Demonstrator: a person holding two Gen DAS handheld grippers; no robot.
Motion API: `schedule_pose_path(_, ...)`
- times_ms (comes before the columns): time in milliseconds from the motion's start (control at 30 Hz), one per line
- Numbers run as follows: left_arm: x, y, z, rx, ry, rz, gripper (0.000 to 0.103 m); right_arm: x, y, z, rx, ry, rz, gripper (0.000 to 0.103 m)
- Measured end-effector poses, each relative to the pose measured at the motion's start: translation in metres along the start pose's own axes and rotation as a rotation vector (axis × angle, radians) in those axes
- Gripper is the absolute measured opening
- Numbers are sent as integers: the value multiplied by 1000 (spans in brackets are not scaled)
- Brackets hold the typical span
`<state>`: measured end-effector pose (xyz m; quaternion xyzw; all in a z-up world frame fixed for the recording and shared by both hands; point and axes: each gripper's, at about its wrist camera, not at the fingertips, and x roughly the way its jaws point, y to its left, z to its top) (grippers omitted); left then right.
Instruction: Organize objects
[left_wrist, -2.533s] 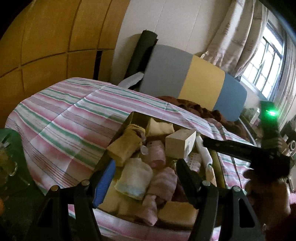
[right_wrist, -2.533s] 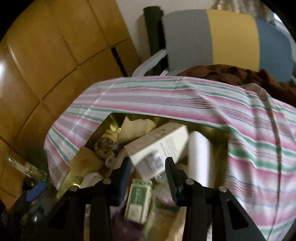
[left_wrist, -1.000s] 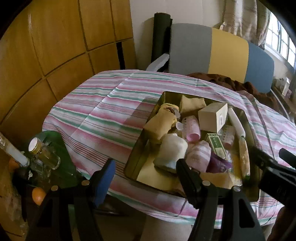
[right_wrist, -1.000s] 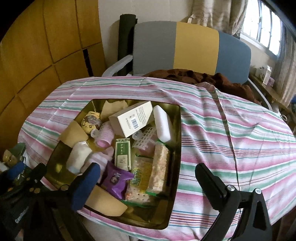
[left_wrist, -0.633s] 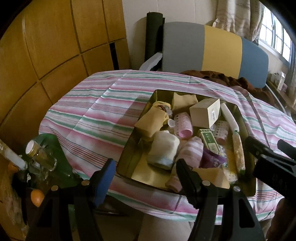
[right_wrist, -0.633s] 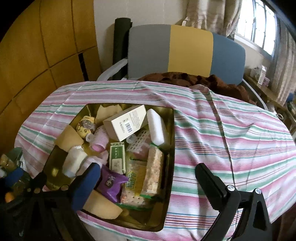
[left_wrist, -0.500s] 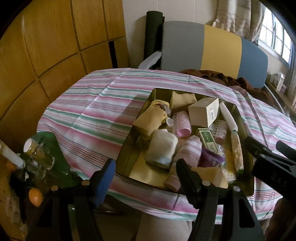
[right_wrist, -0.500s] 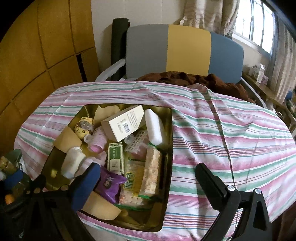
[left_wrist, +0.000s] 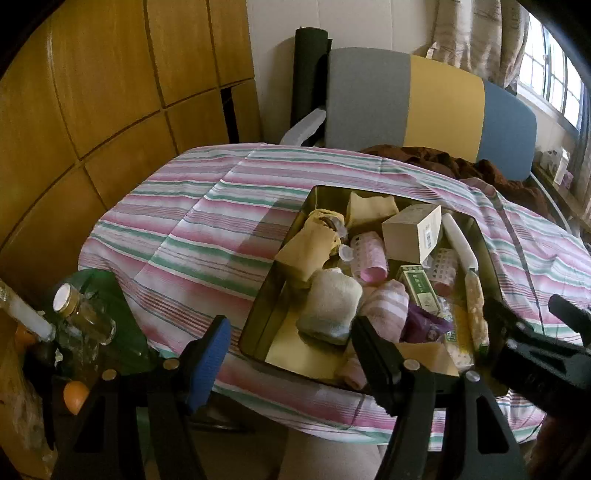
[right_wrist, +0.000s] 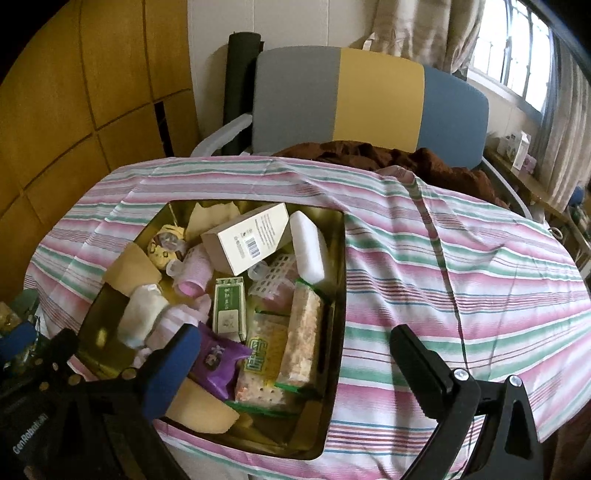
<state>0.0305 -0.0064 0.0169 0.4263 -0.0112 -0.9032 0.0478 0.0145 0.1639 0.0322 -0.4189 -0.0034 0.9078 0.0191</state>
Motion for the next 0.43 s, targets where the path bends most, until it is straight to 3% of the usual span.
schedule_pose_path(433, -2, -1, 0, 1, -12, -16, 66, -1, 3, -4, -5, 3, 10, 103)
